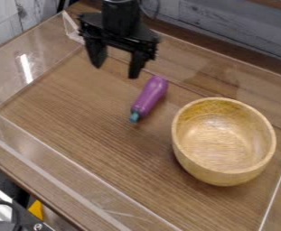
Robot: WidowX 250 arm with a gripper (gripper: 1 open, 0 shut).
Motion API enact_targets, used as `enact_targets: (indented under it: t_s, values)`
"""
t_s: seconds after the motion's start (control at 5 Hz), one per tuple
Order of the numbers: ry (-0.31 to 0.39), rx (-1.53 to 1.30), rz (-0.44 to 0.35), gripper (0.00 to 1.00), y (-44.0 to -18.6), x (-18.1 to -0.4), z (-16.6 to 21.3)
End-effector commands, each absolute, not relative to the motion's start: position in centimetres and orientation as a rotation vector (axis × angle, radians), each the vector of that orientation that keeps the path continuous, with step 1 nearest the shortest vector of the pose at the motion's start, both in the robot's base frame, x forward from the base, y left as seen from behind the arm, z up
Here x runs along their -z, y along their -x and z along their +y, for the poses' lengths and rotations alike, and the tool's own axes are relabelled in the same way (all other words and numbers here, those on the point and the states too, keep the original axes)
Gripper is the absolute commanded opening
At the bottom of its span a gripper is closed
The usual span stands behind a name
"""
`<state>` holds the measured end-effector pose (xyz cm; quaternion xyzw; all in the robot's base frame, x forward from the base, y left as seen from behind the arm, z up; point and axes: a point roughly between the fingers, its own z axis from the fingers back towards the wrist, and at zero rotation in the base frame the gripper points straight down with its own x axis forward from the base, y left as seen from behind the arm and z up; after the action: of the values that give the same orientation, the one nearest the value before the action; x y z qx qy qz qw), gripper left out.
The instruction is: Remove the purple eggplant from inside the brown bowl and put it on the table
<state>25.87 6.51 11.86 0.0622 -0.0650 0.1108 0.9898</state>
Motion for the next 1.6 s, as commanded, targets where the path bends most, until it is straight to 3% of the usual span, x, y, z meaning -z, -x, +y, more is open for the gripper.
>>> enact_targets:
  t_s: [0.0, 0.4, 1.0, 1.2, 1.4]
  values:
    - [-0.129, -0.221, -0.218, 1.0, -26.4, -13.8, 8.9]
    - [-0.132, -0.245, -0.221, 1.0, -26.3, -12.9, 10.8]
    - [-0.123, -0.152, -0.22, 1.0, -27.1, -10.6, 9.7]
    - [-0.122, -0.136, -0.218, 0.0, -27.5, -9.8, 9.0]
    - [-0.125, -0.149, -0.226, 1.0, -27.3, -10.2, 9.6]
